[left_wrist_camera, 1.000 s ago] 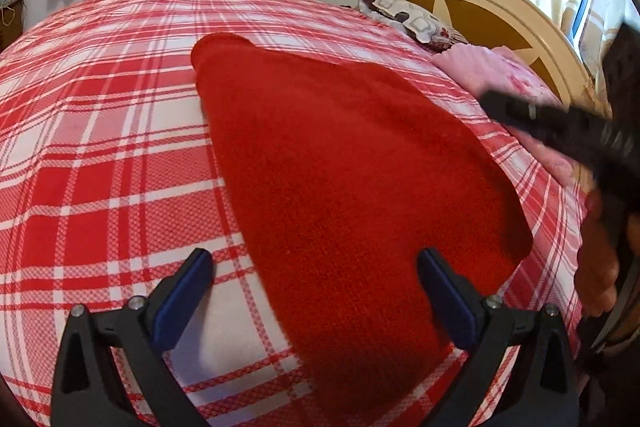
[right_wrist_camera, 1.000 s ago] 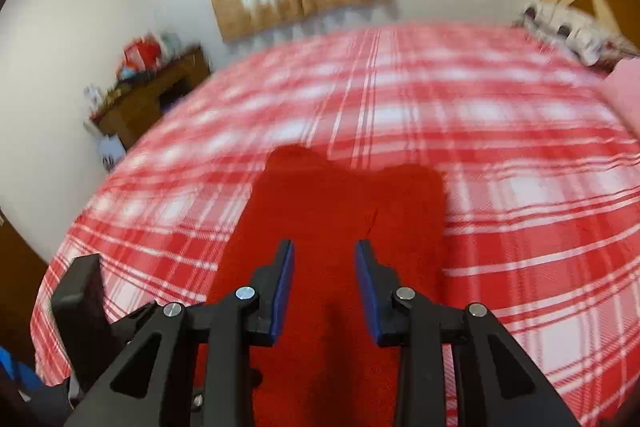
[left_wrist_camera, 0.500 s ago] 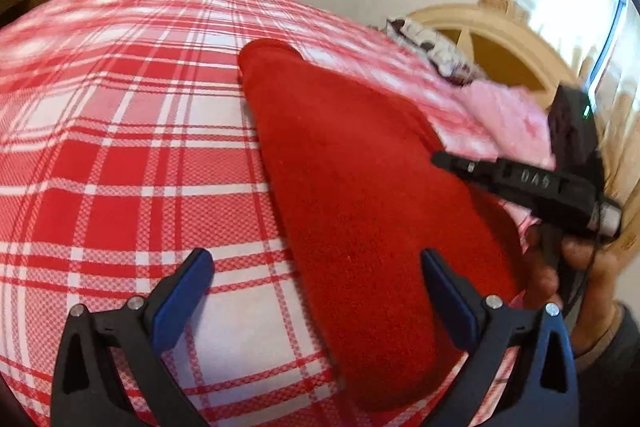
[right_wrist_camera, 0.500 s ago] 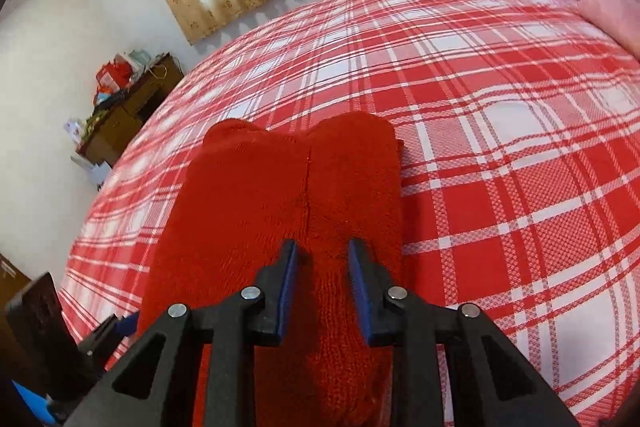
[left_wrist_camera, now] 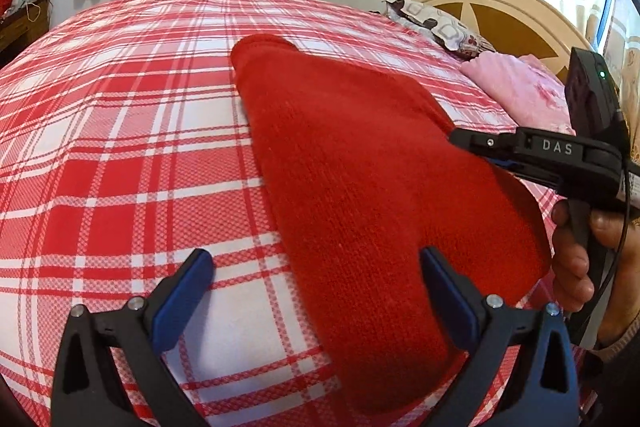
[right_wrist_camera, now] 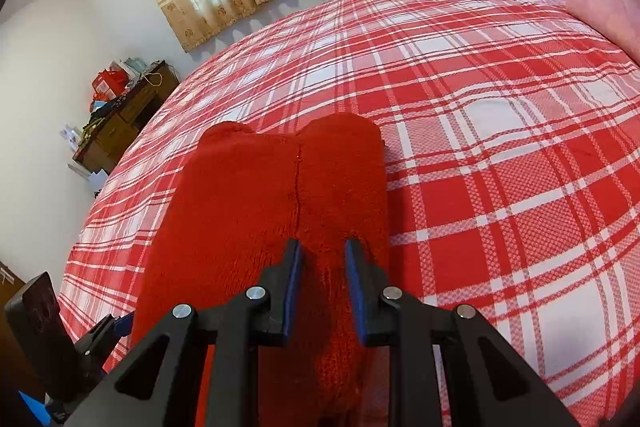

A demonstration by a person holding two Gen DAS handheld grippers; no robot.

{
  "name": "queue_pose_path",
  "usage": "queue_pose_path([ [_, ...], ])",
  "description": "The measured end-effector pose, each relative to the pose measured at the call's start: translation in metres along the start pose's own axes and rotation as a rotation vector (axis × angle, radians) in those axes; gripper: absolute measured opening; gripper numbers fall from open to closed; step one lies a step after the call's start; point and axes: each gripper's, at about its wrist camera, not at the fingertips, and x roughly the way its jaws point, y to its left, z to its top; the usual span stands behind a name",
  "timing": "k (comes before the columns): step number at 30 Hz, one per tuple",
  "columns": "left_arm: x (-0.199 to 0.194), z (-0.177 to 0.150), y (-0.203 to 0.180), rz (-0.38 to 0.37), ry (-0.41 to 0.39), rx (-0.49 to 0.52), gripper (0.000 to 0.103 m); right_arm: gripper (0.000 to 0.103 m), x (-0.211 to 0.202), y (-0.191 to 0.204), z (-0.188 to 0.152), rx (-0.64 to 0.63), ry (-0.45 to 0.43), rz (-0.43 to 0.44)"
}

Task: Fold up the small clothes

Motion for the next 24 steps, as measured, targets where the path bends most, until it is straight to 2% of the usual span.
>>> queue_pose_path([
  [4,0.003,0.002,-0.001,-0.008,0.011,-0.002,0.103,0.022,-0.001,0.009,0.003,-0.056,0.006,-0.025],
  [11,0.008,0.006,-0.004,-0.027,0.021,-0.002,0.103,0.022,-0.004,0.008,0.0,-0.083,0.003,-0.043],
  [14,0.011,0.008,-0.008,-0.038,0.021,0.002,0.103,0.025,-0.02,0.009,0.005,-0.08,-0.044,-0.022],
  [17,0.009,0.007,-0.006,-0.056,0.013,-0.005,0.103,0.025,-0.028,0.002,0.018,-0.053,-0.073,-0.042],
  [20,0.007,0.006,0.002,-0.099,0.001,-0.041,0.103,0.025,-0.012,-0.007,0.026,-0.038,-0.01,-0.041],
  [22,0.006,0.006,0.003,-0.106,-0.003,-0.047,0.103,0.025,0.0,-0.012,0.027,-0.01,0.038,0.005],
  [24,0.006,0.006,0.001,-0.102,-0.005,-0.042,0.103,0.009,0.001,-0.011,0.026,-0.013,0.033,0.004],
])
